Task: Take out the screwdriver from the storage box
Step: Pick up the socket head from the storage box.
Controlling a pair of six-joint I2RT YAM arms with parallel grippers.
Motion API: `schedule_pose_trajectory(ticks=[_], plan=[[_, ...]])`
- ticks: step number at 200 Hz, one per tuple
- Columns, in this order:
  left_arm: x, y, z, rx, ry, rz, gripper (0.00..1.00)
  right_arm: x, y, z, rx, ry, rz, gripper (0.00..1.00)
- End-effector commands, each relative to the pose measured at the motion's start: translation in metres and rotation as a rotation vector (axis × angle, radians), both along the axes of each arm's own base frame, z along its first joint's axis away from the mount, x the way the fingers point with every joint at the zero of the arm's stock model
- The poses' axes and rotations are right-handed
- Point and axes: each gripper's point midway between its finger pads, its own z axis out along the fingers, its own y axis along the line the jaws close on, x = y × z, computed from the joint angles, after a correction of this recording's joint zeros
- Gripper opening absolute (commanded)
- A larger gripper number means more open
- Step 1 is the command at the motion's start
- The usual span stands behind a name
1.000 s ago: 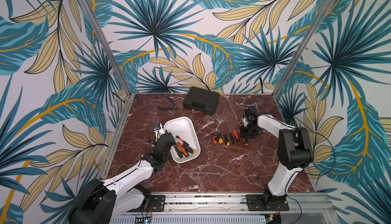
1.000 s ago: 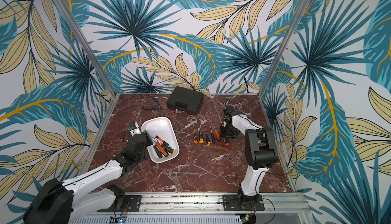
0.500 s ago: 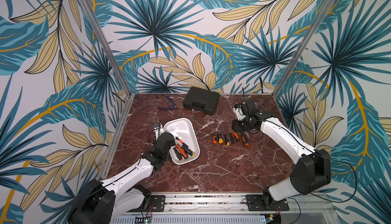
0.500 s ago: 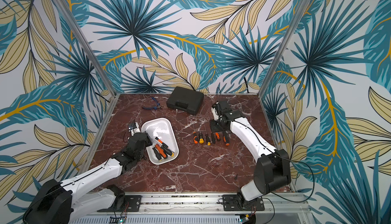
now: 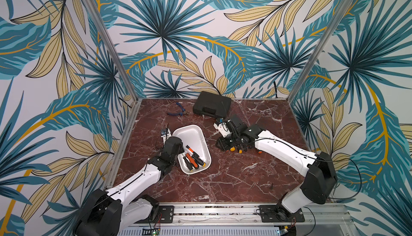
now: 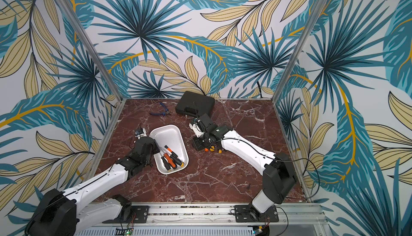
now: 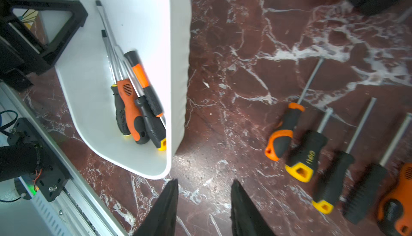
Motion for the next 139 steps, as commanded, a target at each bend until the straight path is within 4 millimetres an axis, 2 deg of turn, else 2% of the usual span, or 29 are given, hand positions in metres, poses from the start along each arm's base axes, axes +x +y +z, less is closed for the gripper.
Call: schedule_pose_trajectory(ticks=[1,52,56,78,139], plan=[[0.018,-0.012,0.036,-0.111,-0.08,-0.002,0.0,0.0,0.028,0.008,0.078,0.005,0.022,0.41],[0.02,-0.015,0.034,-0.122,-0.072,-0.009,0.0,-0.007,0.06,0.006,0.099,0.02,0.07,0.38],[0.02,-0.015,0.034,-0.122,-0.072,-0.011,0.0,-0.016,0.069,0.005,0.095,0.022,0.098,0.38],[0.02,-0.015,0.031,-0.121,-0.064,-0.012,0.0,-0.022,0.081,-0.002,0.061,0.02,0.128,0.38],[0.019,-0.015,0.029,-0.126,-0.062,-0.011,0.0,-0.029,0.104,-0.041,-0.005,0.072,0.158,0.37]])
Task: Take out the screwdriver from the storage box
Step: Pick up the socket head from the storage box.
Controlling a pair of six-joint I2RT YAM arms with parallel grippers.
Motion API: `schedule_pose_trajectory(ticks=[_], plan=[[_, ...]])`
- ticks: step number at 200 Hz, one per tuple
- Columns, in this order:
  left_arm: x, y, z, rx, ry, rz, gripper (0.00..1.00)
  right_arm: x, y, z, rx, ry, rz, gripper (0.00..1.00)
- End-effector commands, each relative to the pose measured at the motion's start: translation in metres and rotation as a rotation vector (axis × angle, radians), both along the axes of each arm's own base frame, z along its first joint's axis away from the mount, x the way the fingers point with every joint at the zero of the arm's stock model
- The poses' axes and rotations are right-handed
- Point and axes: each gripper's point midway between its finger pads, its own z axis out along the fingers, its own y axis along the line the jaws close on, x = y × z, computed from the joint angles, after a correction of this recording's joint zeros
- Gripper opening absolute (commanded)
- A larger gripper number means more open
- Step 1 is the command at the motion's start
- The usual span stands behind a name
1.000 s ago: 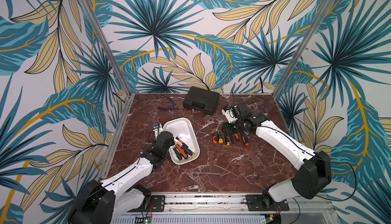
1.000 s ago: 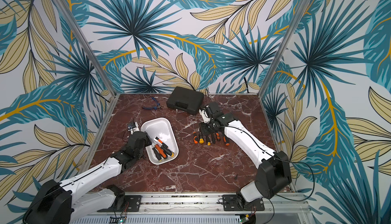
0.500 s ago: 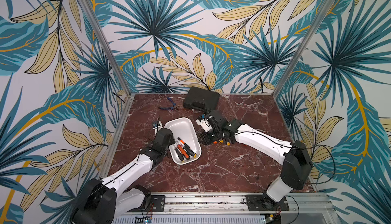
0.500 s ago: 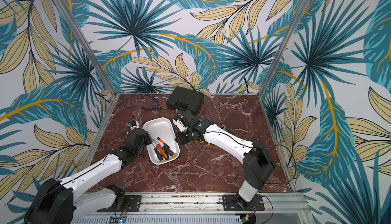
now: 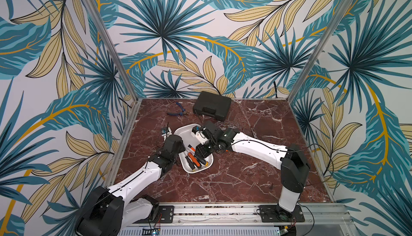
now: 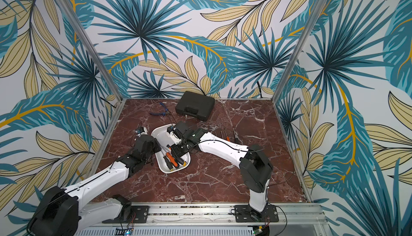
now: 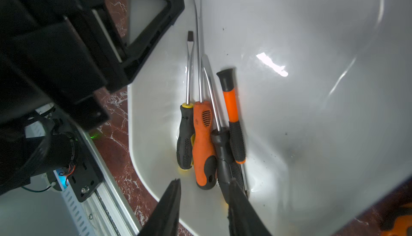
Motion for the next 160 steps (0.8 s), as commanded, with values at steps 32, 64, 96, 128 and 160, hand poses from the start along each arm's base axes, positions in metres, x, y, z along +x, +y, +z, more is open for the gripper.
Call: schedule_pose_trajectory(ticks=[32,64,96,128,160], plan=[[0.014,-0.007,0.03,-0.071,-0.081,0.009,0.0,-0.008,0.011,-0.029,-0.058,0.039,0.0,0.34],[0.014,-0.007,0.028,-0.077,-0.08,0.008,0.0,-0.01,0.016,-0.036,-0.063,0.048,0.002,0.31],[0.014,-0.007,0.026,-0.081,-0.08,0.01,0.0,-0.012,0.018,-0.045,-0.083,0.061,0.0,0.3],[0.013,-0.007,0.027,-0.082,-0.082,0.009,0.0,-0.014,0.017,-0.056,-0.117,0.073,-0.008,0.29],[0.013,-0.007,0.028,-0.082,-0.086,0.008,0.0,-0.014,0.014,-0.067,-0.158,0.083,-0.019,0.29]])
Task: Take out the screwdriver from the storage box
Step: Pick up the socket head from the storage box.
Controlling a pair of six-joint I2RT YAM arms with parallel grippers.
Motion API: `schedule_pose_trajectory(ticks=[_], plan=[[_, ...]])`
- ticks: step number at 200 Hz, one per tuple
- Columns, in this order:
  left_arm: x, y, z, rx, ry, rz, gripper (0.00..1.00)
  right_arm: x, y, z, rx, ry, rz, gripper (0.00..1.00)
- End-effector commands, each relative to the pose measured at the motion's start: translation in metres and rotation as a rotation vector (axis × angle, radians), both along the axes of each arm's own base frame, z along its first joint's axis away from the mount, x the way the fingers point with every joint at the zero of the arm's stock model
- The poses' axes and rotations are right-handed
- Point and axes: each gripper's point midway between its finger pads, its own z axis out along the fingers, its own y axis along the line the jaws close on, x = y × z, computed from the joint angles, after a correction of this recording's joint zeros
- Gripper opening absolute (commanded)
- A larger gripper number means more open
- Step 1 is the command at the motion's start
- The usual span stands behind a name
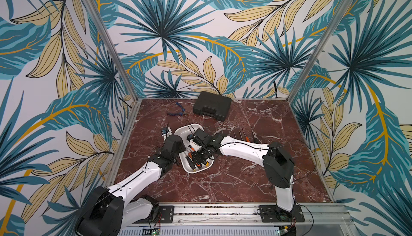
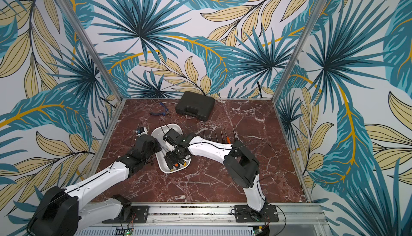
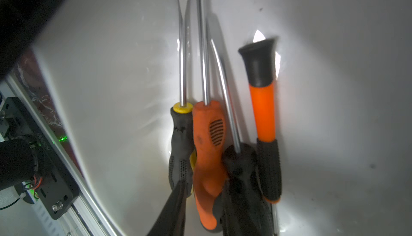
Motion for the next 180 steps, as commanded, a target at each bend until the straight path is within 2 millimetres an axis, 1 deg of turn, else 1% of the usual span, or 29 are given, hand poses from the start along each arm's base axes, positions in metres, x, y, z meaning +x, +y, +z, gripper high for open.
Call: schedule_pose_trajectory(ticks=[1,56,90,135,154,180], plan=[[0.014,-0.006,0.028,-0.068,-0.09,0.011,0.0,-0.003,-0.005,-0.014,-0.058,0.02,-0.017,0.29],[0.013,-0.005,0.026,-0.071,-0.089,0.014,0.0,-0.004,-0.008,-0.031,-0.11,0.036,-0.018,0.31],[0.013,-0.005,0.025,-0.073,-0.088,0.014,0.0,-0.005,-0.007,-0.035,-0.119,0.039,-0.015,0.36],[0.013,-0.005,0.025,-0.075,-0.09,0.013,0.0,-0.007,-0.009,-0.045,-0.144,0.047,-0.017,0.36],[0.014,-0.006,0.026,-0.077,-0.092,0.013,0.0,-0.006,-0.011,-0.048,-0.156,0.043,-0.029,0.32],[0.013,-0.006,0.025,-0.077,-0.091,0.013,0.0,-0.004,-0.012,-0.052,-0.161,0.046,-0.051,0.21]])
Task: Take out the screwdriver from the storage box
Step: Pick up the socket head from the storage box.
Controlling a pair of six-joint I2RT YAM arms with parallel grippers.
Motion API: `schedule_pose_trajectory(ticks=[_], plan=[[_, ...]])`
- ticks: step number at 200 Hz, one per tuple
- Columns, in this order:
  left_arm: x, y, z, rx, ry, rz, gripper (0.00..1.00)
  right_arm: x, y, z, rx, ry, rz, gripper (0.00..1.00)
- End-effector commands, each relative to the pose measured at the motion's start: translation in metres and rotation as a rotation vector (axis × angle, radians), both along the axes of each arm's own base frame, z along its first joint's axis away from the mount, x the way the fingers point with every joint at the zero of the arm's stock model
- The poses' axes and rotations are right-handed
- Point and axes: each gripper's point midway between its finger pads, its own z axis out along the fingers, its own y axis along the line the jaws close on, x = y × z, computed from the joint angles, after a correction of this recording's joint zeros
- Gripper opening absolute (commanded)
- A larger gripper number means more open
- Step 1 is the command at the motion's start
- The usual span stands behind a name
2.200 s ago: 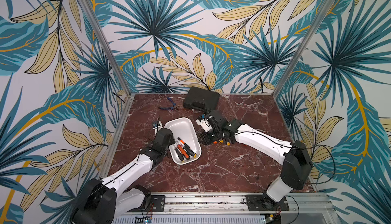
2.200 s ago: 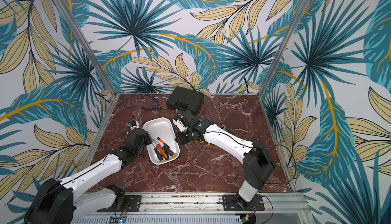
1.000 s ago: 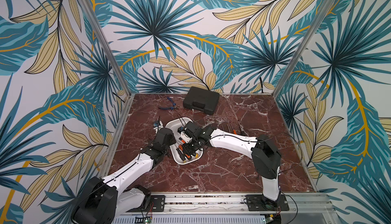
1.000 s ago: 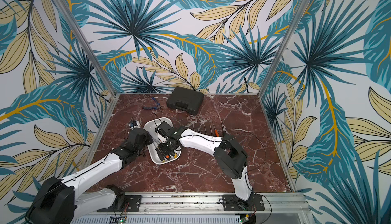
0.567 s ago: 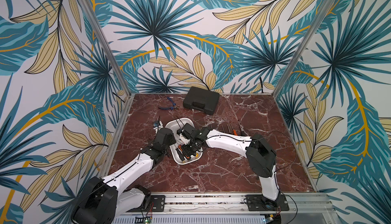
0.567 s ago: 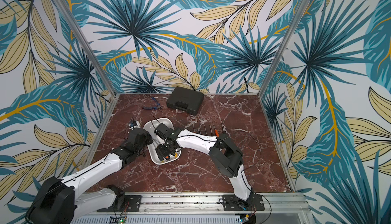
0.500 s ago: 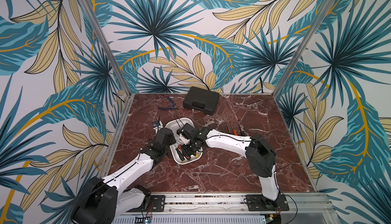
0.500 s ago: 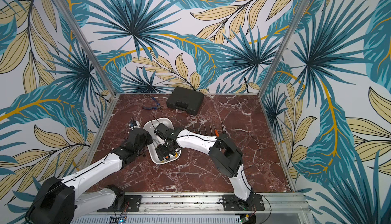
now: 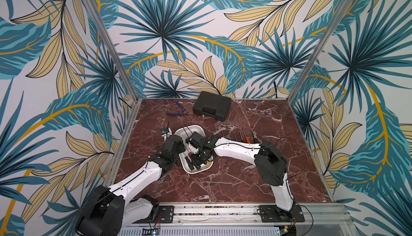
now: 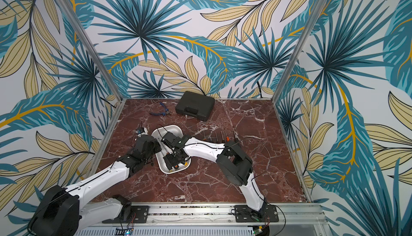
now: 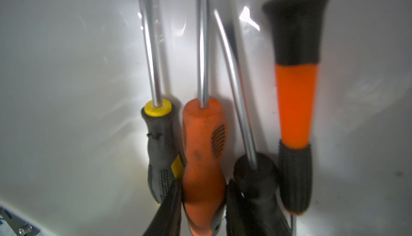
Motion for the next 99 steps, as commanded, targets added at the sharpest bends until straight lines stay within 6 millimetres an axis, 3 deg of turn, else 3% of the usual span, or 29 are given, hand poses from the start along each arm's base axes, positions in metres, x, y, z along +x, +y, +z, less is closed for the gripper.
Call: schedule_pose_trajectory(ticks=[1,37,73,99], plan=[[0.013,-0.006,0.029,-0.085,-0.101,0.014,0.0,-0.005,-0.012,-0.024,-0.083,0.029,-0.033,0.21],[0.012,-0.006,0.028,-0.083,-0.099,0.015,0.0,-0.004,-0.01,-0.023,-0.062,0.032,-0.054,0.15],[0.012,-0.006,0.026,-0.084,-0.098,0.016,0.0,-0.003,-0.01,-0.029,-0.076,0.038,-0.063,0.25],[0.012,-0.006,0.026,-0.088,-0.098,0.014,0.0,-0.003,-0.013,-0.036,-0.096,0.043,-0.073,0.25]])
